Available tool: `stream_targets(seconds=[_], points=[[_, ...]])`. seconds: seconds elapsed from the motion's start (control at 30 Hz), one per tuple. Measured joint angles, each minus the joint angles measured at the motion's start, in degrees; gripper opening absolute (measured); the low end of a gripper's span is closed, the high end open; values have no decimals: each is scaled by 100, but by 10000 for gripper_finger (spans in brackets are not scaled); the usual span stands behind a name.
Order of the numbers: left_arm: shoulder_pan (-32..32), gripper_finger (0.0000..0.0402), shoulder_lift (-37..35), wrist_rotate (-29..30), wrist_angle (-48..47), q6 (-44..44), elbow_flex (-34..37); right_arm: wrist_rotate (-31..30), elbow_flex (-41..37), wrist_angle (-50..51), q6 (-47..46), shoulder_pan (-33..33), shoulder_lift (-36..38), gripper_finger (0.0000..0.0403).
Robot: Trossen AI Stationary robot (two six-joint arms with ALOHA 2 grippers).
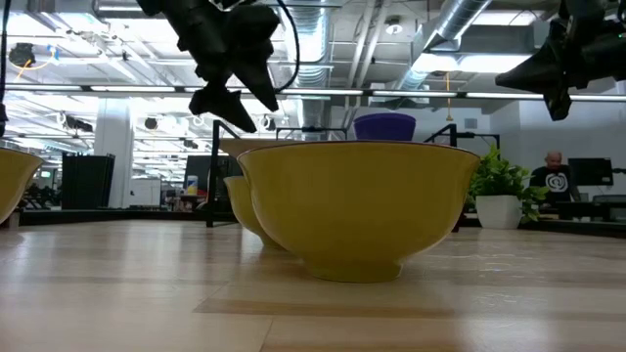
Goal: Pick & Place Mini bowls
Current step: Stack the blue bowl on the blue bowl on the shelf
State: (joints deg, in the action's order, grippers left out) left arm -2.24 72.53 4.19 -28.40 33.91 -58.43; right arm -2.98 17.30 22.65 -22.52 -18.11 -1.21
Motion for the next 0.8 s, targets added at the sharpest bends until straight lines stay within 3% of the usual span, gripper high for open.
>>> stream_targets(seconds=[0.4, 0.8], points=[[-73, 285, 913, 77, 11, 1372, 0, -1, 2, 4, 1, 0, 0, 0], [-232, 285, 1093, 221, 54, 1649, 4, 4, 4, 7, 1, 2, 0, 0]])
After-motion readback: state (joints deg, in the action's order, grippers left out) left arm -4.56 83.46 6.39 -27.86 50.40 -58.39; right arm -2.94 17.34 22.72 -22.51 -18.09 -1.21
